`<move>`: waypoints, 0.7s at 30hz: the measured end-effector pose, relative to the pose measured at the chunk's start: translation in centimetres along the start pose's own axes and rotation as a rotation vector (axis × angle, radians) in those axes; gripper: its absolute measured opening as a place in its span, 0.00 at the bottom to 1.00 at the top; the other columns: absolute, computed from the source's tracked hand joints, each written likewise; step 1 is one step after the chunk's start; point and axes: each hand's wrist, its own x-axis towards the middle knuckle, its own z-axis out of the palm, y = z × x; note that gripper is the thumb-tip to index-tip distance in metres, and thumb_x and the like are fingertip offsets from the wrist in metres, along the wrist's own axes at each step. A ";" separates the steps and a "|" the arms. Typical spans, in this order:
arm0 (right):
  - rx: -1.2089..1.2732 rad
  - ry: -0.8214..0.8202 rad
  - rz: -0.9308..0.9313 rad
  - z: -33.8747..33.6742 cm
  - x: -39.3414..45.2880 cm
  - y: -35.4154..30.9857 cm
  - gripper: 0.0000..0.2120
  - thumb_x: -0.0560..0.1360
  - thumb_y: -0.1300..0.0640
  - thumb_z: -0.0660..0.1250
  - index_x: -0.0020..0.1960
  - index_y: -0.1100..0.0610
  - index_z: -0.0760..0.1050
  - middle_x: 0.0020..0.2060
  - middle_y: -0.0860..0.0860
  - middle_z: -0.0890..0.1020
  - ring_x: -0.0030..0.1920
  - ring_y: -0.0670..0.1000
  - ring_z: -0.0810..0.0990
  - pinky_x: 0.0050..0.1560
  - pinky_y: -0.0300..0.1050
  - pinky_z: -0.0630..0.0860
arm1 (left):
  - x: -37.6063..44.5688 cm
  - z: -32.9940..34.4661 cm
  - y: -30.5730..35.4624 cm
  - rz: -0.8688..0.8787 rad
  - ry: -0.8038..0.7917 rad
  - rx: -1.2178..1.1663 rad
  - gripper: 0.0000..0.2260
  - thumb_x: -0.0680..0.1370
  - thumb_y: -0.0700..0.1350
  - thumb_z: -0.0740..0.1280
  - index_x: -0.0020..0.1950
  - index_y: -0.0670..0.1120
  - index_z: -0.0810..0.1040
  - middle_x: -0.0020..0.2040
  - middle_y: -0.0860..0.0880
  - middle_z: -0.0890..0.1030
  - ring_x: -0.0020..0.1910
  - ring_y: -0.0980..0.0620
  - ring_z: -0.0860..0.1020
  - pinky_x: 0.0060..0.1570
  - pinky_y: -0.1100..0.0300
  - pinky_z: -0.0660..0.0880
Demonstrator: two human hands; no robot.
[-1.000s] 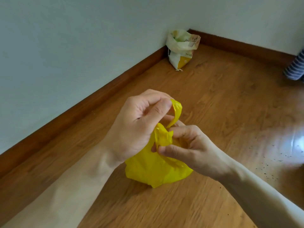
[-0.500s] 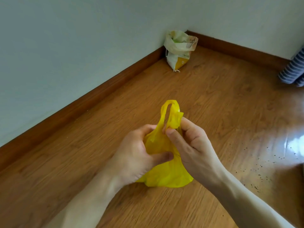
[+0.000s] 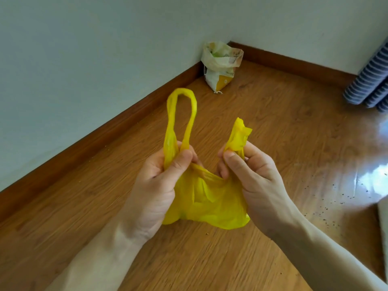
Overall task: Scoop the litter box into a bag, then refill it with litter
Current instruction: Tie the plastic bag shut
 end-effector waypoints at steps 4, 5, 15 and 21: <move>0.033 0.017 0.019 -0.1 0.3 -0.3 0.08 0.81 0.57 0.60 0.46 0.59 0.75 0.31 0.53 0.71 0.34 0.52 0.68 0.34 0.47 0.67 | -0.4 0.3 1.9 0.001 -0.030 -0.273 0.08 0.80 0.46 0.62 0.43 0.45 0.74 0.43 0.42 0.82 0.48 0.45 0.82 0.49 0.50 0.81; 0.058 0.033 0.049 -0.1 0.3 -0.2 0.08 0.81 0.57 0.61 0.45 0.59 0.74 0.31 0.53 0.70 0.34 0.52 0.68 0.34 0.48 0.67 | -0.4 0.3 2.0 -0.019 -0.015 -0.309 0.09 0.81 0.46 0.59 0.43 0.45 0.73 0.38 0.43 0.80 0.46 0.45 0.83 0.50 0.49 0.81; 0.661 0.130 0.159 -2.1 1.0 -1.0 0.07 0.79 0.59 0.59 0.43 0.58 0.71 0.29 0.51 0.70 0.32 0.51 0.76 0.46 0.52 0.80 | 0.7 -1.5 2.6 0.041 0.144 -0.349 0.14 0.85 0.47 0.55 0.41 0.48 0.71 0.28 0.53 0.61 0.26 0.55 0.63 0.45 0.56 0.78; 0.276 0.137 0.111 -1.9 1.4 1.0 0.07 0.80 0.61 0.60 0.44 0.62 0.71 0.29 0.53 0.66 0.27 0.49 0.66 0.35 0.50 0.76 | 1.3 -1.8 1.4 -0.015 0.277 -0.196 0.13 0.85 0.46 0.57 0.42 0.46 0.73 0.29 0.51 0.61 0.26 0.54 0.60 0.31 0.57 0.69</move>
